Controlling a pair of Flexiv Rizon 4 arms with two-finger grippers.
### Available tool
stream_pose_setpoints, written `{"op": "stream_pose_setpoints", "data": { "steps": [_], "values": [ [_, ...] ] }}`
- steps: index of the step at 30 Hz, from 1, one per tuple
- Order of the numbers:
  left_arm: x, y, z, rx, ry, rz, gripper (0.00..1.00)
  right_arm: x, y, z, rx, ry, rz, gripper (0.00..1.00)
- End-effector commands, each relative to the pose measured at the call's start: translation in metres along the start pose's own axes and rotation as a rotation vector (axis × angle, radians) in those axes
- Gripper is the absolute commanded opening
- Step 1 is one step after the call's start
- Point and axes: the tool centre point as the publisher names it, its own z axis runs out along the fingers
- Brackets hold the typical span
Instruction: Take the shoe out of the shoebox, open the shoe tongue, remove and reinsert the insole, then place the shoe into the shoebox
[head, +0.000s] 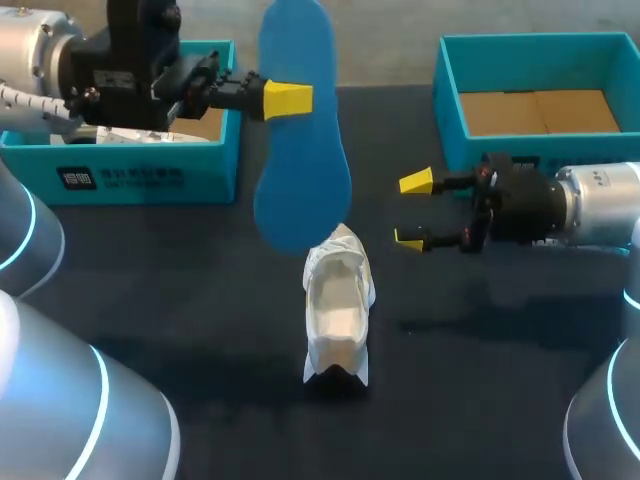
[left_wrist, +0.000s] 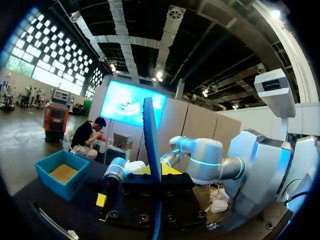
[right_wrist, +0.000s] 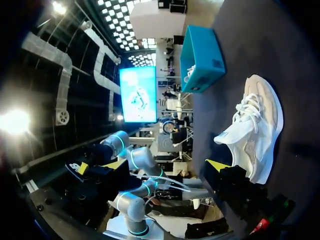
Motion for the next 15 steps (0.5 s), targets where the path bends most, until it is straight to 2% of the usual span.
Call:
{"op": "stream_pose_setpoints", "data": {
  "steps": [1, 3, 5, 7, 10, 11, 15],
  "values": [
    [0.002, 0.003, -0.007, 0.042, -0.003, 0.326, 0.00, 0.000, 0.000, 0.002, -0.001, -0.002, 0.001, 1.00],
    [0.001, 0.003, -0.011, 0.033, 0.040, 0.362, 0.00, 0.000, 0.000, 0.002, -0.001, -0.002, 0.001, 1.00],
    [0.000, 0.004, -0.013, 0.019, 0.001, 0.498, 0.00, 0.000, 0.000, 0.002, -0.001, -0.002, 0.001, 1.00],
    [-0.001, 0.006, -0.015, 0.022, 0.009, 0.589, 0.00, 0.000, 0.000, 0.002, -0.001, -0.002, 0.001, 1.00],
    [-0.006, 0.010, -0.017, 0.010, -0.074, 0.763, 0.00, 0.000, 0.000, 0.002, -0.001, -0.002, 0.001, 1.00],
    [-0.008, 0.012, -0.018, -0.016, -0.119, 0.831, 0.00, 0.000, 0.000, 0.002, -0.001, -0.002, 0.001, 1.00],
    [-0.008, 0.012, -0.018, -0.016, -0.119, 0.831, 0.00, 0.000, 0.000, 0.002, -0.001, -0.002, 0.001, 1.00]
  ]
}}
